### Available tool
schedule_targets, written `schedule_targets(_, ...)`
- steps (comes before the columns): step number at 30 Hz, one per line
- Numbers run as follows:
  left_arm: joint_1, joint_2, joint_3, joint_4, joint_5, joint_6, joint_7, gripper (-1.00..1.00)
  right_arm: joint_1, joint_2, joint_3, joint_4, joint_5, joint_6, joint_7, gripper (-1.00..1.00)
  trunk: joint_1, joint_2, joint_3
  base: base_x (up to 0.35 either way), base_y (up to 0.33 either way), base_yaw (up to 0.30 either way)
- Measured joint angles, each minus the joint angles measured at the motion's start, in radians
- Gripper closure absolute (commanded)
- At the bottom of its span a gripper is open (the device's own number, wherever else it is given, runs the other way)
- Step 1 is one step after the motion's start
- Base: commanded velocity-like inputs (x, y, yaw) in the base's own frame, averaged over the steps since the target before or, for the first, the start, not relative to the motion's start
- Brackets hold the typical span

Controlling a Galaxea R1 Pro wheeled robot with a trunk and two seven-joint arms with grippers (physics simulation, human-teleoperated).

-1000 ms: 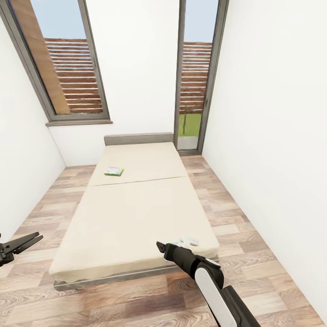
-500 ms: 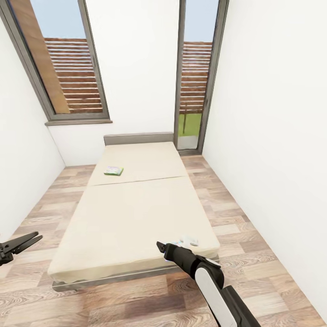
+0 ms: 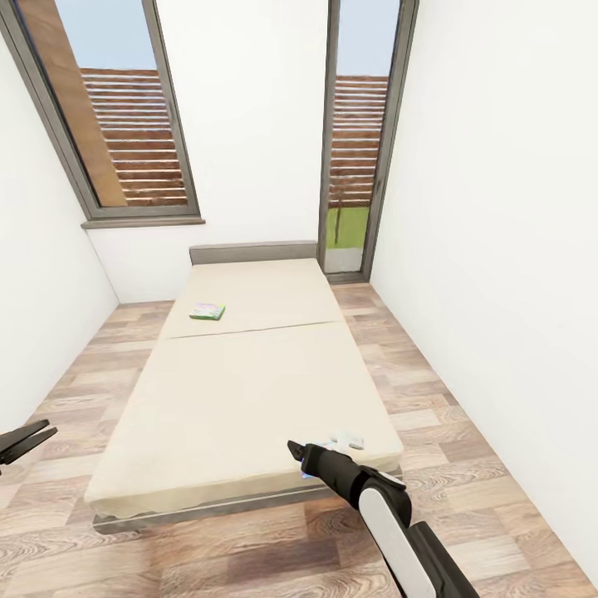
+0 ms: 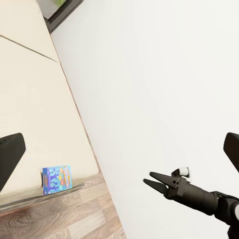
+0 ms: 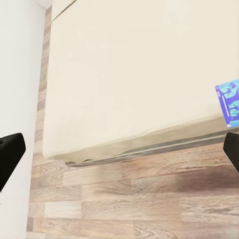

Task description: Put all the toys in the child's room - the three board games (two on the bed and one on the table), the two jigsaw puzzles on the table, and the tennis ball on the table - inside the toy box on the table in the child's room.

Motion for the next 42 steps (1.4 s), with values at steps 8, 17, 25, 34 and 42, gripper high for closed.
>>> schedule_targets(8, 0.0, 0.018, 0.007, 0.0, -0.001, 0.014, 0.0, -1.0, 0.0, -0.001, -0.005, 0.002, -0.002, 0.001, 0.017, -1.0, 0.031, -0.056, -0.025, 0.0, 0.0, 0.0)
schedule_targets(17, 0.0, 0.022, 0.008, 0.0, -0.003, 0.016, 0.0, -1.0, 0.0, -0.001, -0.006, 0.003, -0.003, 0.001, 0.022, -1.0, 0.065, -0.119, -0.053, 0.0, 0.0, 0.0)
schedule_targets(25, 0.0, 0.022, 0.008, 0.0, -0.002, 0.016, 0.0, -1.0, 0.0, -0.001, -0.006, 0.003, -0.002, 0.001, 0.022, -1.0, 0.096, -0.175, -0.079, -0.013, 0.0, 0.0)
schedule_targets(34, 0.0, 0.022, 0.007, 0.0, -0.003, 0.016, 0.0, -1.0, 0.0, -0.001, -0.006, 0.003, -0.003, 0.001, 0.022, -1.0, 0.131, -0.238, -0.107, -0.184, 0.0, 0.0)
schedule_targets(42, 0.0, 0.022, 0.007, -0.001, -0.003, 0.016, 0.0, -1.0, 0.0, 0.0, -0.006, 0.003, -0.003, 0.001, 0.022, -1.0, 0.161, -0.294, -0.132, -0.052, 0.0, 0.0)
